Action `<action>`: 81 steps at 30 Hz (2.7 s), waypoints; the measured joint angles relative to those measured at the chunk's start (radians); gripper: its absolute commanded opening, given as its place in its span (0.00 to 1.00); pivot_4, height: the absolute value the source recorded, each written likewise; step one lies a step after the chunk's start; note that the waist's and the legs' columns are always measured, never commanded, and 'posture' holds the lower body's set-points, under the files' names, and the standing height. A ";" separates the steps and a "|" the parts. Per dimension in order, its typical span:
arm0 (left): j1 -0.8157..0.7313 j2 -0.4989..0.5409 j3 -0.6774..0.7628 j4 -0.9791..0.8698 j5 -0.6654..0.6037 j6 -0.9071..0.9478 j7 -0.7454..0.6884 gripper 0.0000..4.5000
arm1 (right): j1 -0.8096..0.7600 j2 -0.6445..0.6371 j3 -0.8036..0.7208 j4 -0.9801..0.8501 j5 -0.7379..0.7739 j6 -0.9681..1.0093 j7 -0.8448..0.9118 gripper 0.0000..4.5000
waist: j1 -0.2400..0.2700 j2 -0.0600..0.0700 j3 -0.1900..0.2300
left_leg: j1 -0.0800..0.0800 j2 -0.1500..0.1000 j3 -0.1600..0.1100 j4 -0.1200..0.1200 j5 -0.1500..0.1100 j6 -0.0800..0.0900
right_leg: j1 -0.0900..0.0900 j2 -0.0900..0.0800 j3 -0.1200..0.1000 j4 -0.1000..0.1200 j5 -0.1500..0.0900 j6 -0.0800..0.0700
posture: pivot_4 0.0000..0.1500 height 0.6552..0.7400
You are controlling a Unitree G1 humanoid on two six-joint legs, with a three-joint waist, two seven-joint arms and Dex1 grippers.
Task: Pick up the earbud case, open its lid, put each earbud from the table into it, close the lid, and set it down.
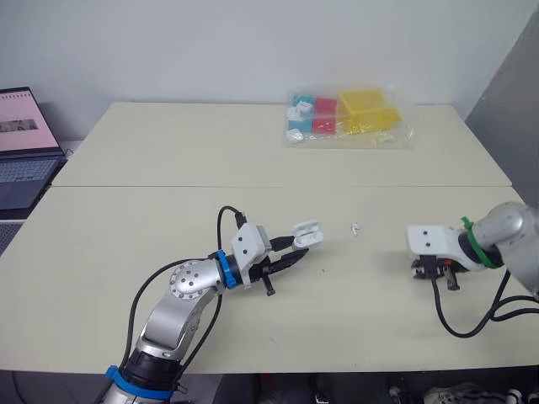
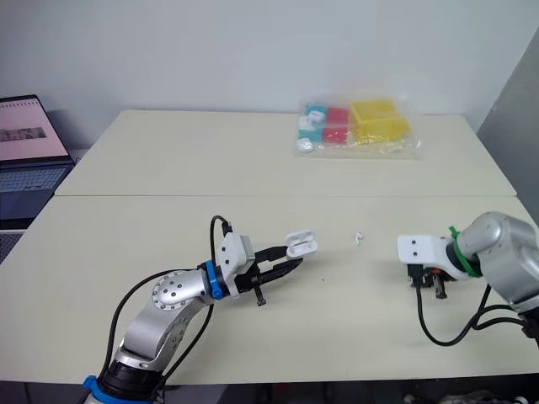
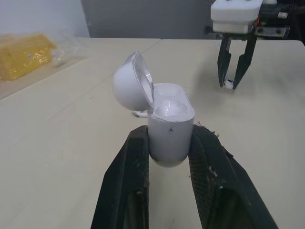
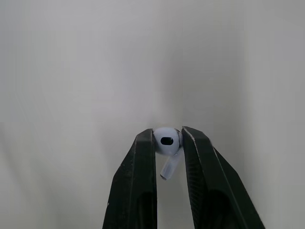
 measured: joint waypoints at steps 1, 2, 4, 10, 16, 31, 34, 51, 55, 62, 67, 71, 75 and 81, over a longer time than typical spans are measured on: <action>-0.007 -0.005 0.000 0.004 -0.002 -0.001 0.000 0.18 | 0.000 0.000 -0.050 -0.032 0.039 0.009 -0.001 0.09 | 0.000 0.000 0.000 | 0.000 0.000 0.000 0.000 0.000 0.000 | 0.000 0.000 0.000 0.000 0.000 0.000 | 1.00 1.00; -0.011 -0.006 0.000 0.006 -0.003 -0.003 -0.001 0.18 | 0.001 0.000 -0.091 -0.064 0.077 0.018 -0.001 0.09 | 0.001 0.000 0.000 | 0.000 0.000 0.000 0.000 0.000 0.000 | 0.000 0.000 0.000 0.000 0.000 0.000 | 1.00 1.00; -0.020 -0.008 0.001 0.011 -0.006 -0.008 -0.002 0.18 | 0.012 0.013 -0.159 -0.116 0.146 0.039 -0.008 0.09 | 0.001 0.000 0.000 | 0.000 0.000 0.000 0.000 0.000 0.000 | 0.000 0.000 0.000 -0.001 0.000 0.000 | 1.00 1.00; -0.057 -0.022 0.005 0.025 -0.038 0.000 -0.008 0.18 | -0.009 0.185 -0.314 -0.278 0.382 0.197 -0.150 0.09 | -0.002 -0.001 0.000 | 0.000 0.000 0.001 0.000 0.000 0.000 | 0.000 0.000 0.002 0.000 0.001 0.001 | 1.00 1.00; -0.124 -0.053 0.012 0.061 -0.059 0.028 0.000 0.18 | -0.031 0.553 -0.390 -0.410 0.519 0.257 -0.497 0.09 | -0.001 -0.003 -0.002 | -0.001 0.000 0.000 0.001 0.000 0.000 | -0.001 0.001 0.001 0.000 0.002 0.001 | 1.00 1.00; -0.137 -0.065 0.031 0.059 -0.092 0.089 0.021 0.18 | 0.187 0.769 -0.216 -0.460 0.421 0.058 -0.852 0.09 | -0.001 -0.003 -0.002 | -0.002 0.000 0.000 0.001 0.000 0.000 | -0.001 0.002 0.002 0.000 0.003 0.002 | 1.00 1.00; -0.143 -0.065 0.037 0.059 -0.092 0.090 0.021 0.18 | 0.193 0.770 -0.193 -0.440 0.399 0.000 -0.857 0.09 | -0.002 -0.003 -0.002 | -0.002 0.000 0.000 0.001 0.000 0.000 | -0.001 0.001 0.002 -0.001 0.003 0.002 | 1.00 1.00; -0.146 -0.064 0.041 0.059 -0.094 0.091 0.018 0.18 | 0.223 0.763 -0.163 -0.329 0.336 -0.128 -0.857 0.09 | -0.002 -0.003 -0.002 | -0.002 0.000 0.000 0.001 0.000 0.000 | -0.001 0.001 0.002 -0.001 0.003 0.002 | 1.00 1.00; -0.146 -0.064 0.041 0.059 -0.094 0.091 0.018 0.18 | 0.226 0.763 -0.163 -0.313 0.335 -0.134 -0.856 0.09 | -0.002 -0.003 -0.002 | -0.002 0.000 0.000 0.001 0.000 0.000 | -0.001 0.001 0.002 -0.001 0.003 0.002 | 1.00 1.00; -0.146 -0.065 0.041 0.059 -0.094 0.091 0.018 0.18 | 0.231 0.757 -0.161 -0.288 0.328 -0.149 -0.853 0.09 | -0.002 -0.003 -0.002 | -0.002 0.000 0.000 0.001 0.000 0.000 | -0.001 0.001 0.002 -0.001 0.003 0.002 | 1.00 1.00; -0.146 -0.066 0.040 0.059 -0.096 0.091 0.017 0.18 | 0.239 0.746 -0.148 -0.282 0.312 -0.182 -0.849 0.09 | -0.002 -0.003 -0.002 | -0.002 0.000 0.000 0.000 0.000 0.000 | -0.001 0.001 0.002 -0.002 0.003 0.002 | 1.00 1.00; -0.146 -0.067 0.038 0.059 -0.097 0.093 0.017 0.18 | 0.246 0.742 -0.141 -0.278 0.303 -0.190 -0.849 0.09 | -0.002 -0.003 -0.002 | -0.002 0.000 0.000 0.000 0.000 0.000 | -0.001 0.001 0.002 -0.002 0.003 0.002 | 1.00 1.00; -0.144 -0.067 0.037 0.059 -0.096 0.098 0.017 0.18 | 0.254 0.738 -0.141 -0.281 0.307 -0.178 -0.850 0.09 | -0.002 -0.003 -0.002 | -0.002 0.000 0.000 0.000 0.000 0.000 | -0.001 0.001 0.002 -0.001 0.003 0.002 | 1.00 1.00; -0.145 -0.066 0.042 0.059 -0.097 0.098 0.020 0.18 | 0.264 0.731 -0.154 -0.295 0.350 -0.124 -0.851 0.55 | -0.002 -0.003 -0.002 | -0.002 0.000 0.000 0.000 0.000 0.000 | -0.001 0.001 0.002 -0.002 0.003 0.002 | 1.00 1.00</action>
